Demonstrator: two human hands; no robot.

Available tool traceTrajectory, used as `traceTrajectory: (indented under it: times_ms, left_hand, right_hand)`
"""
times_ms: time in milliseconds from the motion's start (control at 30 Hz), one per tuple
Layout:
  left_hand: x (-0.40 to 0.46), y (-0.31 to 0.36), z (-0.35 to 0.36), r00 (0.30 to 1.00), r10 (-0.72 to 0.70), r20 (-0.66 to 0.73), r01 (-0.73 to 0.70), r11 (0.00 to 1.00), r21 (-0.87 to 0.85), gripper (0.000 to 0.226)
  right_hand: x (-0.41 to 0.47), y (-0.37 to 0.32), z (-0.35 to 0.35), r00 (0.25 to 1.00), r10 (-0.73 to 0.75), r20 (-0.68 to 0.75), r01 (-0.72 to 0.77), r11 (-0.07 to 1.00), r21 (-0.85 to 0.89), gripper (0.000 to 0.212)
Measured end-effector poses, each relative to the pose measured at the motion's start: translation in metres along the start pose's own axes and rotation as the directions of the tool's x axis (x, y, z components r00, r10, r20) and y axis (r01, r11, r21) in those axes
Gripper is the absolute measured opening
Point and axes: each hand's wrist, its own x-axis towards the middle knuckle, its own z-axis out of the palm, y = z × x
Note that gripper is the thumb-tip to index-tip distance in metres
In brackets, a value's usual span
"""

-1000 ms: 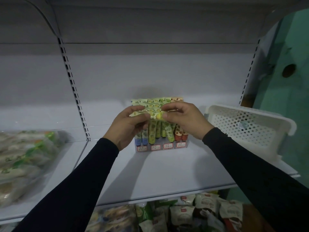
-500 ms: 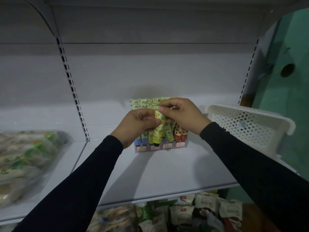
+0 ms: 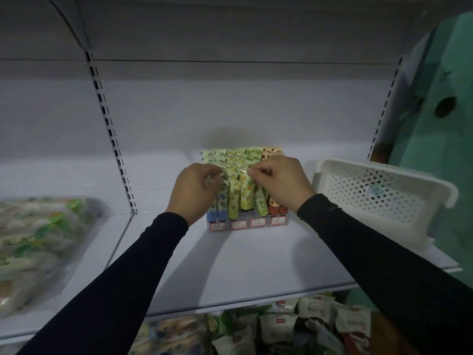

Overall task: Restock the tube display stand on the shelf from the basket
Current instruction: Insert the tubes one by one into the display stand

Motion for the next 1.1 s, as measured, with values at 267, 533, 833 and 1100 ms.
traceTrajectory:
  times_ms: [267,533,833,1100]
  left_hand:
    - [0.000,-0.022,0.015,0.973,0.224,0.052,-0.230,0.945,0.231,0.027]
    - [-0.003,-0.034,0.022,0.924,0.376,0.069,-0.378,0.873,0.310,0.035]
    - [-0.004,-0.031,0.020,0.933,0.351,0.084,-0.360,0.886,0.292,0.035]
    - [-0.004,-0.032,0.021,0.932,0.350,0.095,-0.362,0.888,0.285,0.038]
  right_hand:
    - [0.004,0.017,0.023,0.997,-0.043,-0.058,0.035,0.992,-0.123,0.035]
    - [0.002,0.019,0.037,0.992,0.026,-0.127,-0.030,0.999,-0.026,0.022]
    - [-0.006,0.024,0.045,0.980,0.060,-0.189,-0.061,0.998,0.002,0.023]
    - [0.000,0.026,0.040,0.993,0.055,-0.101,-0.060,0.997,-0.053,0.021]
